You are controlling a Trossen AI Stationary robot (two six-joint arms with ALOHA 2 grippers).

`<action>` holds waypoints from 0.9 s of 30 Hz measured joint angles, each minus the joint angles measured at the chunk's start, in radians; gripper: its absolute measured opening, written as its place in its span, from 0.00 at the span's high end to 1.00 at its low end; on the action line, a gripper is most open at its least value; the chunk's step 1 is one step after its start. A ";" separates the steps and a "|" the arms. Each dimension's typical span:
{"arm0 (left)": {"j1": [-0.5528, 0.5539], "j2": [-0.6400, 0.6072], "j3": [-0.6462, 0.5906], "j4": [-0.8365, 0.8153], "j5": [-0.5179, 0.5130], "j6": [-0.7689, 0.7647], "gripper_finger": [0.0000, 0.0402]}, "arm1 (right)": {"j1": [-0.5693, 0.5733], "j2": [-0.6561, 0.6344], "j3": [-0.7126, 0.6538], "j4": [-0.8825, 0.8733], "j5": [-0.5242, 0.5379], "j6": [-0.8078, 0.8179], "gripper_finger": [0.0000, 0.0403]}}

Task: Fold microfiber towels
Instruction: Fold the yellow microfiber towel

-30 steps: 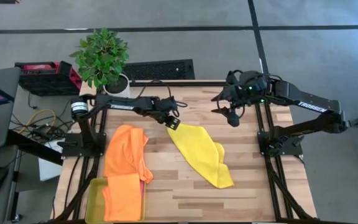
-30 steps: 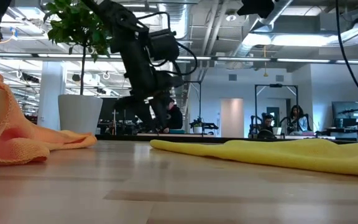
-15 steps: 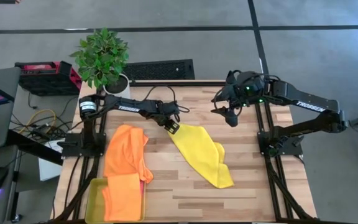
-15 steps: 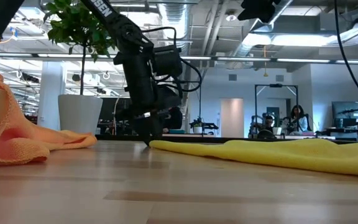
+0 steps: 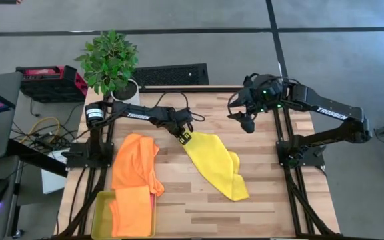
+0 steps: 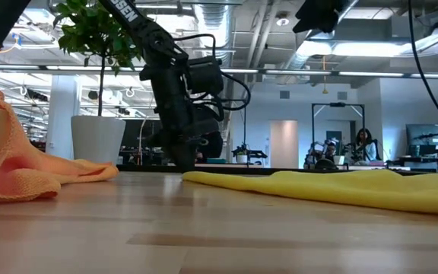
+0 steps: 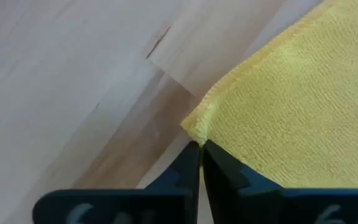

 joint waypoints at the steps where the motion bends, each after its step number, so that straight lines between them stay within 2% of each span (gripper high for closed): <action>1: 0.000 -0.002 0.000 -0.003 0.002 0.007 0.99 | -0.003 0.000 0.000 -0.009 0.000 0.000 0.41; 8: -0.001 -0.106 -0.001 -0.051 0.058 0.086 1.00 | -0.027 0.053 0.000 -0.115 -0.007 0.000 0.41; 14: -0.013 -0.233 -0.001 -0.082 0.097 0.226 1.00 | -0.033 0.196 0.000 -0.064 -0.021 -0.058 0.41; 20: -0.038 -0.319 -0.001 -0.088 0.145 0.385 1.00 | -0.045 0.374 0.000 0.096 -0.192 -0.143 0.41; 23: -0.055 -0.338 -0.001 -0.087 0.145 0.448 1.00 | -0.044 0.457 0.000 0.193 -0.226 -0.187 0.41; 27: -0.066 -0.344 -0.001 -0.081 0.134 0.462 1.00 | -0.045 0.548 0.000 0.306 -0.358 -0.204 0.41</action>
